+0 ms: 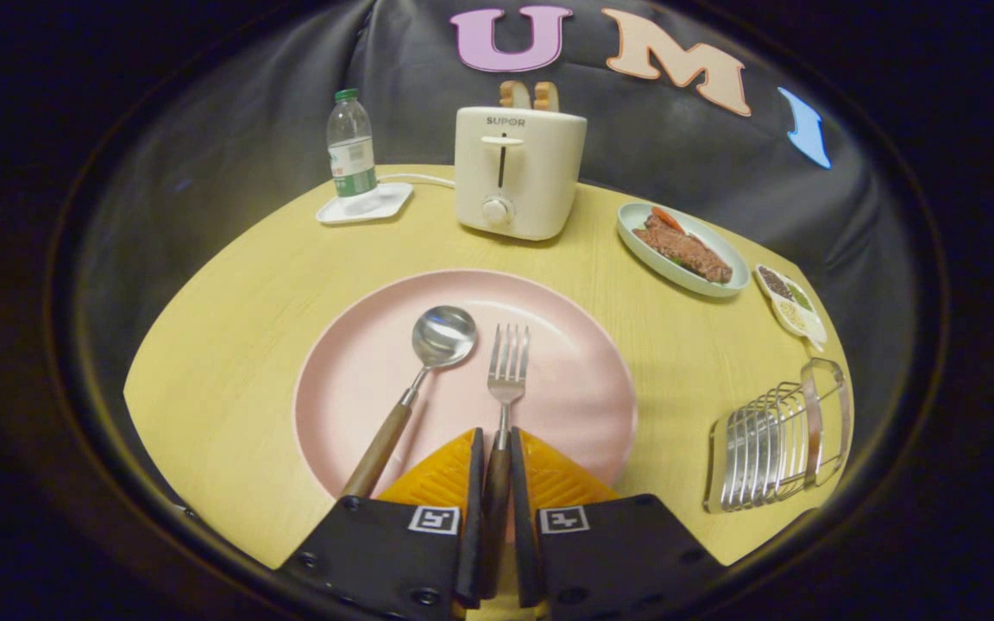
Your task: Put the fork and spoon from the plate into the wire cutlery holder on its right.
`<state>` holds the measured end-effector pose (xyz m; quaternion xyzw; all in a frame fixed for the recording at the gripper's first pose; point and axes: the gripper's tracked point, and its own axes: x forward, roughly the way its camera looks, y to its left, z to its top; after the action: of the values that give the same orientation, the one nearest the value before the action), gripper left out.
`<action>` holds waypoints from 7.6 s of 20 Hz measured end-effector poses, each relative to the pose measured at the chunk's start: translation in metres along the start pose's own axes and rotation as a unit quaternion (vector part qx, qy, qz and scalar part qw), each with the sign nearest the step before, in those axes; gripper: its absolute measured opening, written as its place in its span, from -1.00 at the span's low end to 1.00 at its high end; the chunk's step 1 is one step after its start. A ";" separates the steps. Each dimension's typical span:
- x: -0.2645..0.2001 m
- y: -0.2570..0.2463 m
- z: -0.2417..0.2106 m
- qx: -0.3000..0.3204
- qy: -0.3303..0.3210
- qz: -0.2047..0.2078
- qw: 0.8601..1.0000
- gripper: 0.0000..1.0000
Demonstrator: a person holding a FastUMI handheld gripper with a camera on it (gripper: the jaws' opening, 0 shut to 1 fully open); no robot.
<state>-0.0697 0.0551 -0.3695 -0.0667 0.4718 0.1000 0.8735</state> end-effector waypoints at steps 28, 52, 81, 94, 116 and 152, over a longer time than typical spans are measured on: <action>-0.146 -0.168 0.031 -0.082 0.137 0.020 0.987 -0.85; -0.107 -0.206 0.004 -0.048 0.269 0.027 0.962 -0.59; -0.036 0.023 0.034 0.033 -0.082 0.008 0.996 1.00; 0.004 0.048 0.008 0.008 -0.023 0.011 1.000 -0.20; -0.068 -0.038 0.038 -0.053 0.085 0.063 0.993 -0.87; -0.138 -0.209 0.027 -0.062 0.197 0.057 0.977 0.38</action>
<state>-0.0716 -0.1580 -0.2344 -0.1118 0.6307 0.1634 0.7503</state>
